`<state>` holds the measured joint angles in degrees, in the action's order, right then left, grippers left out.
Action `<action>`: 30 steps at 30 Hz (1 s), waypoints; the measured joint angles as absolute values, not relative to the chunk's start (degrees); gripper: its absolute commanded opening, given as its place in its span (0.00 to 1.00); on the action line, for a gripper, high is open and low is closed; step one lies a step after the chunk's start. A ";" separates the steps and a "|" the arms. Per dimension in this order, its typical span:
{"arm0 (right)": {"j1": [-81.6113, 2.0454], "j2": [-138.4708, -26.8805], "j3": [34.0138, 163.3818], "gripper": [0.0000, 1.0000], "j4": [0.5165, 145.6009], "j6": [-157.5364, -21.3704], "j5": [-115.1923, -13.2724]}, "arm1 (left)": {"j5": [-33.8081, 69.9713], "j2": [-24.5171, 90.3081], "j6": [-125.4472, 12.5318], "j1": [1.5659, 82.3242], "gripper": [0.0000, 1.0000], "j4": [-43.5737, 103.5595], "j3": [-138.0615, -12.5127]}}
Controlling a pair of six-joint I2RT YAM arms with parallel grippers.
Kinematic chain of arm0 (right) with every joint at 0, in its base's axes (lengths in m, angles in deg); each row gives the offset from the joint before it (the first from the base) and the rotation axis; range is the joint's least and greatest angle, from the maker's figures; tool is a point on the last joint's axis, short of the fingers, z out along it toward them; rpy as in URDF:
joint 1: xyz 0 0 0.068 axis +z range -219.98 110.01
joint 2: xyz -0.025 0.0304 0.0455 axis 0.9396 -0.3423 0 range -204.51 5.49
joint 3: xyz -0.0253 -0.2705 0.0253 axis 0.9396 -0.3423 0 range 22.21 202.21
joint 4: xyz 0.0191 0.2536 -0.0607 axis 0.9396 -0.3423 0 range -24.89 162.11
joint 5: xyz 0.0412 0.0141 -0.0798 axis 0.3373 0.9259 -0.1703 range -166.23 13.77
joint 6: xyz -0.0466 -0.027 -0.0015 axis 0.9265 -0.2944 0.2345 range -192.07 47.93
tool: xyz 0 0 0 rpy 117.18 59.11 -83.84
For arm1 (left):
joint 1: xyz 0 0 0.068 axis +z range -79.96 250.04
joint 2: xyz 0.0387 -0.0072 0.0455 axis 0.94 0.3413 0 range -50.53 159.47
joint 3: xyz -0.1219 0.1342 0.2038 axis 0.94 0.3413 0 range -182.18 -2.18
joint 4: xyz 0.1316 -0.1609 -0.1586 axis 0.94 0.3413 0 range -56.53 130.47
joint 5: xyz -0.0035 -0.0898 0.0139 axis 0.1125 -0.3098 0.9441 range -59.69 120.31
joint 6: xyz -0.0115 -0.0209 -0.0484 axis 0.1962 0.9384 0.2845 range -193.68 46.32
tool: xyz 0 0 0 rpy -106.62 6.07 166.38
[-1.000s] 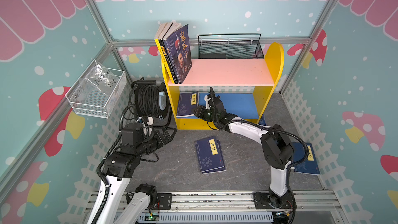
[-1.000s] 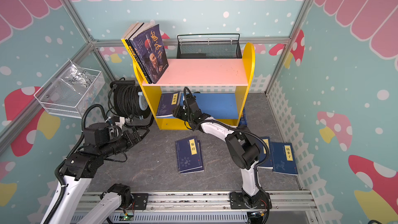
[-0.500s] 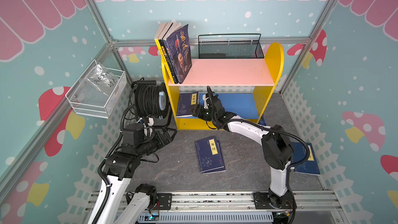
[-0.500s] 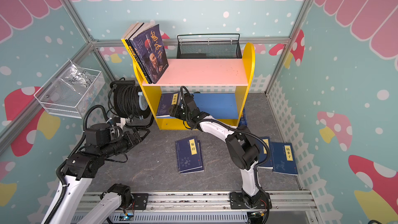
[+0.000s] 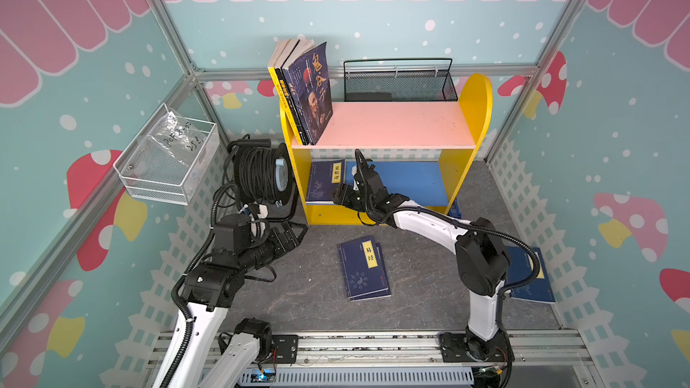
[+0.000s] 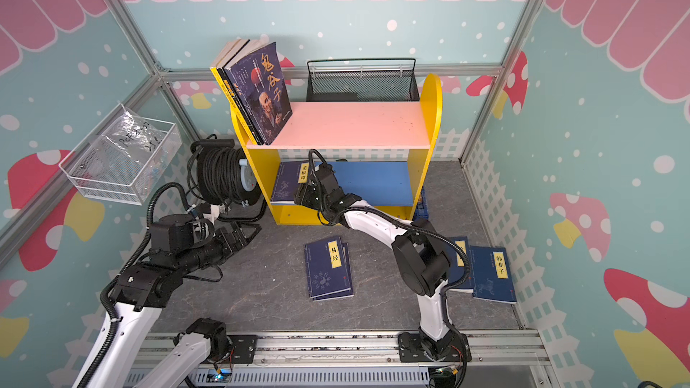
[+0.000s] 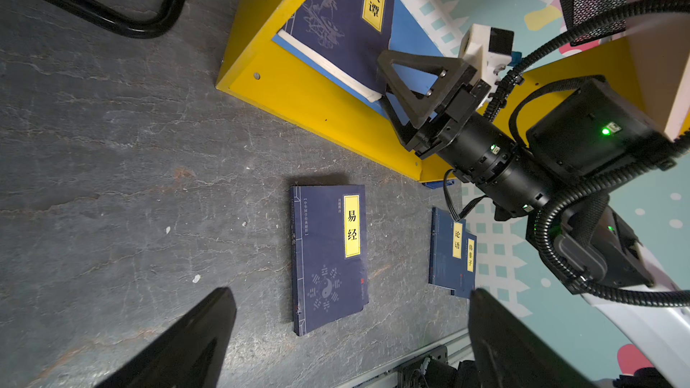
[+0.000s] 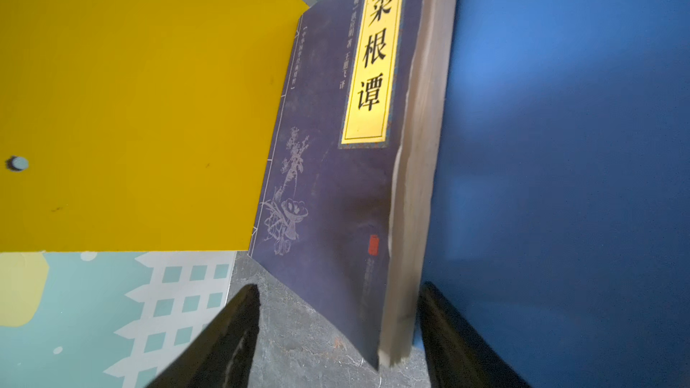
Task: Stacking books/files
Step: Place the book on the bookshelf, then pick up the books.
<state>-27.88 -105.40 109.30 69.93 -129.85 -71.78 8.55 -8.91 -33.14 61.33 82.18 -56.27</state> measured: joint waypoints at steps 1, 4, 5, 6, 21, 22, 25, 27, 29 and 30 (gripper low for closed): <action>-27.88 -105.18 109.30 0.70 69.41 -129.65 -72.26 | 8.42 -8.84 -33.14 61.33 0.98 82.07 -56.18; -27.92 -104.20 109.30 0.70 67.22 -129.17 -73.71 | 8.12 -8.54 -33.14 61.33 0.98 81.88 -56.09; -27.92 -103.81 109.27 0.70 66.57 -128.89 -74.10 | 7.96 -8.40 -33.14 61.36 0.98 81.75 -56.07; -27.92 -103.41 109.27 0.70 66.11 -128.56 -74.38 | 7.83 -8.30 -33.14 61.33 0.98 81.61 -56.05; -25.69 -73.45 84.93 0.79 63.79 -120.38 -81.27 | 0.14 -6.18 -31.81 61.27 0.99 76.76 -45.93; -25.10 -71.61 82.83 0.78 63.31 -120.14 -81.97 | -0.28 -6.24 -31.40 60.98 0.99 75.95 -44.62; -23.51 -68.49 77.89 0.77 62.22 -120.06 -83.04 | -0.87 -6.57 -29.32 59.35 0.99 72.92 -40.33; -22.39 -67.63 74.87 0.76 61.21 -120.08 -83.41 | -0.52 -6.59 -27.83 57.31 0.99 70.69 -37.69; -21.15 -67.48 71.83 0.76 60.49 -120.10 -83.80 | 0.31 -6.26 -25.87 54.25 0.99 67.65 -34.87; -20.69 -67.48 70.35 0.75 60.40 -120.21 -83.83 | 0.64 -5.87 -25.19 53.12 0.99 66.27 -33.86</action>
